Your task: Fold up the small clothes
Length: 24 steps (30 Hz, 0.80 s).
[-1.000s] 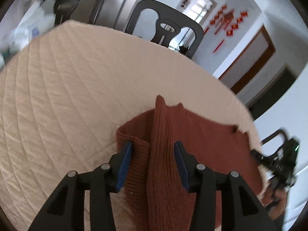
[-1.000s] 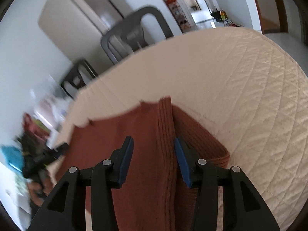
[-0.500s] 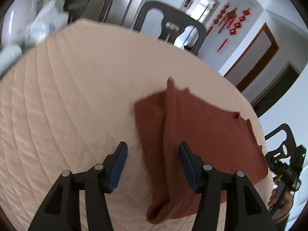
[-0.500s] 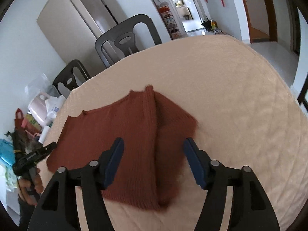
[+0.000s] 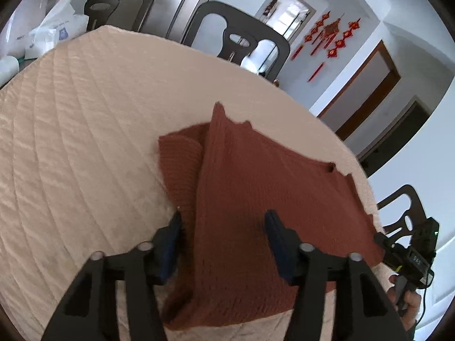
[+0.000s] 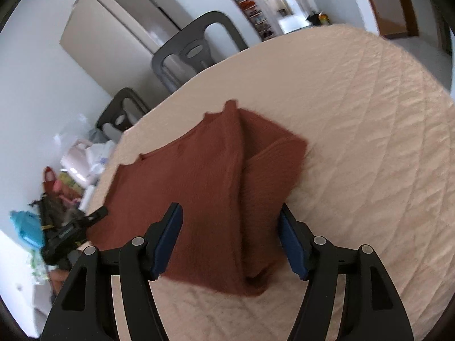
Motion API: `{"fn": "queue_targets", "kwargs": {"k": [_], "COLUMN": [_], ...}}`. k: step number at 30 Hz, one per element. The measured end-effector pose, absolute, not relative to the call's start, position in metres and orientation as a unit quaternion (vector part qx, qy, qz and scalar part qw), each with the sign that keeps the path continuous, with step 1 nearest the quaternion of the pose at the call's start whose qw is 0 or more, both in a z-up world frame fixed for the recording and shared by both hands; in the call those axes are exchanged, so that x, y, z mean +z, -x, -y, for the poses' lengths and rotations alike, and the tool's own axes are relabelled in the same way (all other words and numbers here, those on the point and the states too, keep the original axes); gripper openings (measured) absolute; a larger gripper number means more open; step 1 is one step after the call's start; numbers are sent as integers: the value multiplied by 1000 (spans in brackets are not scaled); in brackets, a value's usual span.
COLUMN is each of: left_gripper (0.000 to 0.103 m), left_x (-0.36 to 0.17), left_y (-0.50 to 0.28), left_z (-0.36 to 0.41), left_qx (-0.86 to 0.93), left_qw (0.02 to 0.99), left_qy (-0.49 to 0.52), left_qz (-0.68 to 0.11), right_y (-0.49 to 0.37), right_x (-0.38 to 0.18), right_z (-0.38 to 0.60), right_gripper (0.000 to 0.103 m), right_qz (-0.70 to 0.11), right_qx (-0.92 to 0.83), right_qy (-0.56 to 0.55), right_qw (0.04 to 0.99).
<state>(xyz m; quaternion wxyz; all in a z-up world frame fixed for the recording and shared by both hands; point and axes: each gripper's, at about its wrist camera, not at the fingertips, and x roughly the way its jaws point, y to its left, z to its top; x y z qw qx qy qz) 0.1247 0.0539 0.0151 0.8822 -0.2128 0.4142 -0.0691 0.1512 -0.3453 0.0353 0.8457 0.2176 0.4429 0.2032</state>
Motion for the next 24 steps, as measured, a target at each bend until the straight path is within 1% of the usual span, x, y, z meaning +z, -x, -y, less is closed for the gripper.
{"fn": "queue_targets", "kwargs": {"k": [1, 2, 3, 4, 5, 8, 11, 16, 21, 24], "left_gripper": [45, 39, 30, 26, 24, 20, 19, 19, 19, 19], "left_x": [15, 16, 16, 16, 16, 26, 40, 54, 50, 40], "left_y": [-126, -128, -130, -133, -135, -132, -120, -76, -14, 8], "left_z": [-51, -49, -49, -49, -48, -47, -52, -59, -69, -73], "left_qx": [-61, -54, -54, -57, -61, -63, -79, -104, -119, -124], "left_qw": [886, 888, 887, 884, 880, 878, 875, 870, 861, 855], "left_qy": [200, 189, 189, 193, 198, 190, 200, 193, 210, 222], "left_qz": [-414, -416, -418, -422, -428, -434, -434, -441, -448, -453], "right_y": [-152, -153, -155, -158, -160, -159, -149, -109, -50, -20], "right_x": [35, 34, 34, 33, 31, 35, 46, 58, 56, 51], "right_z": [344, 344, 344, 344, 345, 345, 347, 353, 359, 364], "right_gripper": [58, 46, 41, 29, 21, 16, 15, 15, 15, 15], "right_qz": [-444, -447, -451, -455, -459, -462, -461, -472, -486, -491], "right_qx": [196, 186, 175, 173, 179, 179, 189, 211, 219, 213], "right_qy": [-210, -204, -199, -202, -213, -220, -228, -238, -239, -239], "right_qw": [849, 851, 853, 850, 844, 840, 836, 822, 812, 810]}}
